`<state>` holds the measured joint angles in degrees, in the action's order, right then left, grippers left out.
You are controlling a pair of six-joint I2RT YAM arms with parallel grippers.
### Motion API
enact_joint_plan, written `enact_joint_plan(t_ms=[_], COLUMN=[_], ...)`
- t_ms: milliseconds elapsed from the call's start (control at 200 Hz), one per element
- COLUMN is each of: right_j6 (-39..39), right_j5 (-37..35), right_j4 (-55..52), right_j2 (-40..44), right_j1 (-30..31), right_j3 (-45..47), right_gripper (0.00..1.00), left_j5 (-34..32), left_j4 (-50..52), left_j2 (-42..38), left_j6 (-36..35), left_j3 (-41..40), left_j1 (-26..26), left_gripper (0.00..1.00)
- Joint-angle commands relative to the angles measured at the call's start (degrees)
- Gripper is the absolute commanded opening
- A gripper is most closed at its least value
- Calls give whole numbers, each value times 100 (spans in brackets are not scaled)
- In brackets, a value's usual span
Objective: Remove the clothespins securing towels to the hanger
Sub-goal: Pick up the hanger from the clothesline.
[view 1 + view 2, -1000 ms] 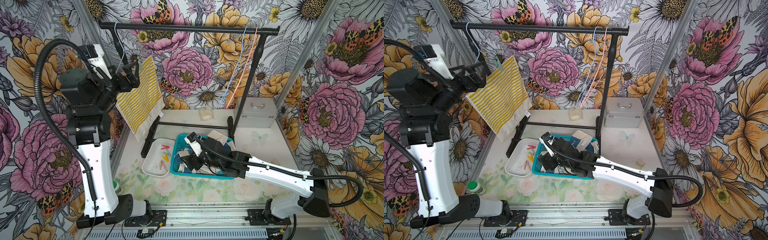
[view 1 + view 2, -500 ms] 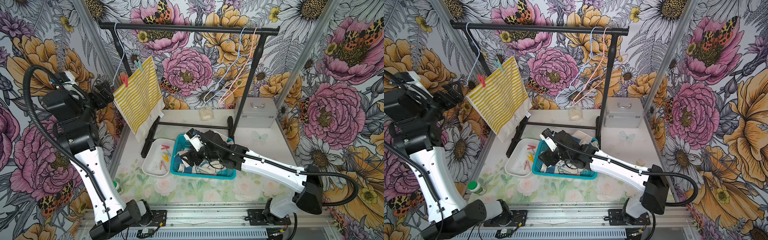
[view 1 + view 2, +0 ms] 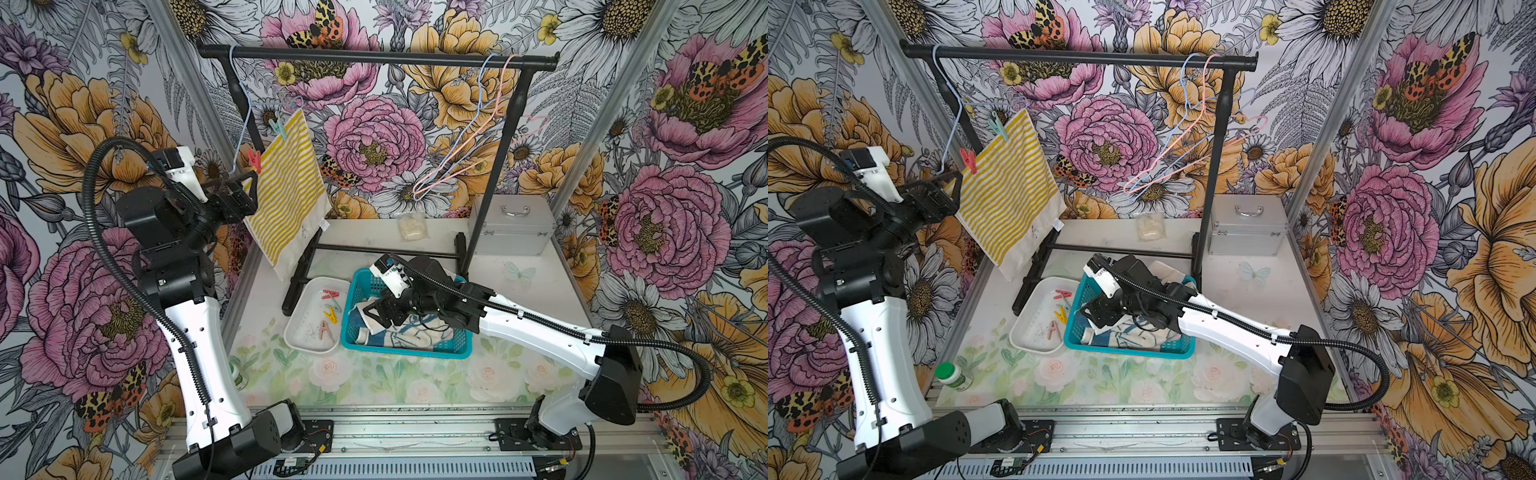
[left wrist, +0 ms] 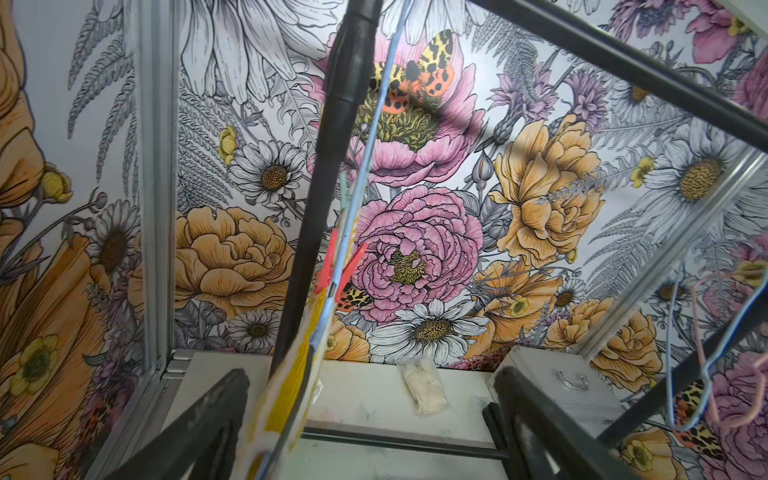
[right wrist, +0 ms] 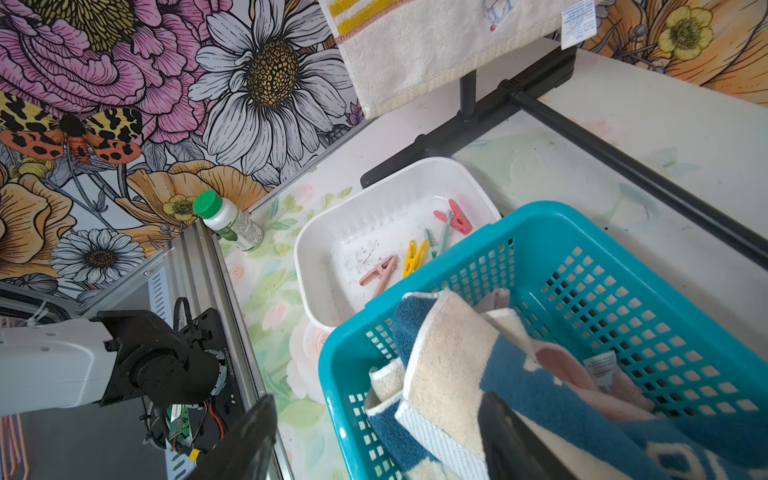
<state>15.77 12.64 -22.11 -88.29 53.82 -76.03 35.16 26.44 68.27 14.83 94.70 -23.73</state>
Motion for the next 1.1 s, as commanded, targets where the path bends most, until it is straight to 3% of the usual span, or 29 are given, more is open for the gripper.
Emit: enact_joint_plan(t_ms=[0,235,661,866,1096], right_j6=[-58,-47,-16,19,61], right_j5=[90,28,-20,-60,-8], right_j4=[31,33,43,69,137], right_j2=[47,132,208,198,146], right_j1=[-31,-50,-53,-49,-56], right_j3=[-105,-52,9,20,64], right_gripper=[76,76,76,75,75], left_j5=[199,40,-353,-432,-548], left_j4=[-169,-169,-44,15,120], left_j2=[-30,49,250,293,360], left_j6=[-261,-222,-50,-121,-215], left_j3=[-126,-161,38,32,67], left_j1=[35,132,175,235,297], left_gripper=[92,84,56,52,39])
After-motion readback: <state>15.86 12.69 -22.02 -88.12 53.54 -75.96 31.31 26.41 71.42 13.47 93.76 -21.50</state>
